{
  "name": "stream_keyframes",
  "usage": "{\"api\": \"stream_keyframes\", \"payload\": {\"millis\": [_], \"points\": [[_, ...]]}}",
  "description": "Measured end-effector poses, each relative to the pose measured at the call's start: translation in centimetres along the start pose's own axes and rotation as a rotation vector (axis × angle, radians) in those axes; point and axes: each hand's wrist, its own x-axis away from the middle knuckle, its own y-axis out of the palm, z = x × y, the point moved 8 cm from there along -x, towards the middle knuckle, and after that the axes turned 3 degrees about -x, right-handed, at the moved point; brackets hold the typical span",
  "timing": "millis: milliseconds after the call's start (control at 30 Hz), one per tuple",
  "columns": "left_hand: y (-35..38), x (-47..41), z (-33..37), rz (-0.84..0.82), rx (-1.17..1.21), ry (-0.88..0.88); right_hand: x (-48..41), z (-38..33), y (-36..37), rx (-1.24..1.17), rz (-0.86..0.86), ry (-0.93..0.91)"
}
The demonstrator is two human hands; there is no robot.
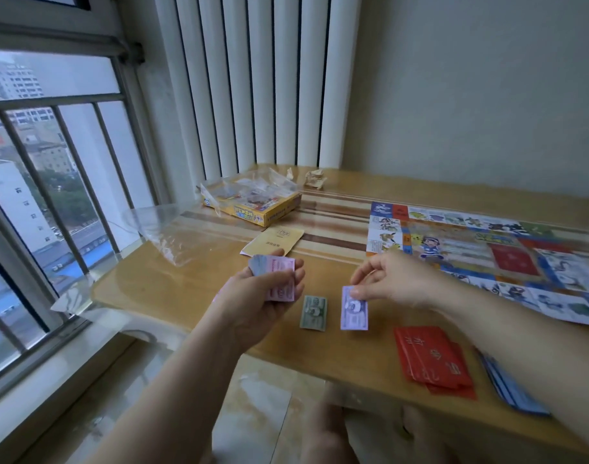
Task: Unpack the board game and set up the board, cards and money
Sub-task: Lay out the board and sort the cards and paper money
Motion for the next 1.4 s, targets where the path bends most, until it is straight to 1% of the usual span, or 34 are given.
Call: {"api": "stream_keyframes", "payload": {"millis": [67,167,200,233,267,333,367,433,500,600,767,933,1100,1200,1267,1300,1400], "points": [[0.1,-0.1,0.2,-0.003,0.014,-0.006,0.4,1.2,1.3,0.085,-0.015,0.009],[-0.2,-0.3,0.1,0.024,0.025,-0.029,0.6,1.8,1.7,0.305,0.105,-0.035],[-0.3,-0.2,-0.1,0.03,0.025,-0.046,0.6,1.7,1.3,0.355,0.146,-0.049],[-0.5,-0.1,-0.3,0.032,0.025,-0.065,0.6,1.3,0.8,0.356,0.184,-0.067],[-0.7,0.0,-0.5,0.03,0.027,-0.082,0.6,0.7,0.3,0.304,0.22,-0.095],[-0.8,0.5,-0.7,0.009,0.034,-0.095,0.5,-1.2,-0.5,0.097,0.242,-0.172],[-0.9,0.8,-0.6,-0.009,0.044,-0.088,0.4,-2.3,-0.5,-0.002,0.21,-0.204],[-1.0,1.2,-0.3,-0.045,0.055,-0.064,-0.1,-4.5,0.9,-0.125,0.078,-0.213],[-1.2,1.5,-0.1,-0.069,0.016,-0.043,-0.7,-5.9,2.7,-0.143,-0.013,-0.196],[-1.9,1.9,0.5,-0.079,-0.096,0.0,-1.6,-6.8,5.1,-0.18,-0.069,-0.164],[-4.1,2.3,2.3,0.01,-0.196,0.076,-3.1,-8.0,7.4,-0.193,-0.088,-0.15],[-7.0,2.0,4.3,0.135,-0.044,0.082,-5.4,-10.1,8.1,-0.218,-0.038,-0.171],[-10.8,2.2,6.7,0.238,0.011,0.185,-7.9,-10.1,9.3,-0.256,0.009,-0.127],[-12.1,2.4,7.1,0.259,0.008,0.217,-8.7,-9.9,10.6,-0.225,0.045,-0.113],[-12.4,2.5,7.0,0.257,0.004,0.212,-9.1,-9.7,11.2,-0.15,0.095,-0.128],[-12.3,2.6,6.9,0.255,0.006,0.207,-9.2,-9.5,11.5,-0.075,0.118,-0.139],[-11.9,2.6,6.4,0.252,0.007,0.194,-8.5,-9.4,11.5,0.267,0.205,-0.181]]}}
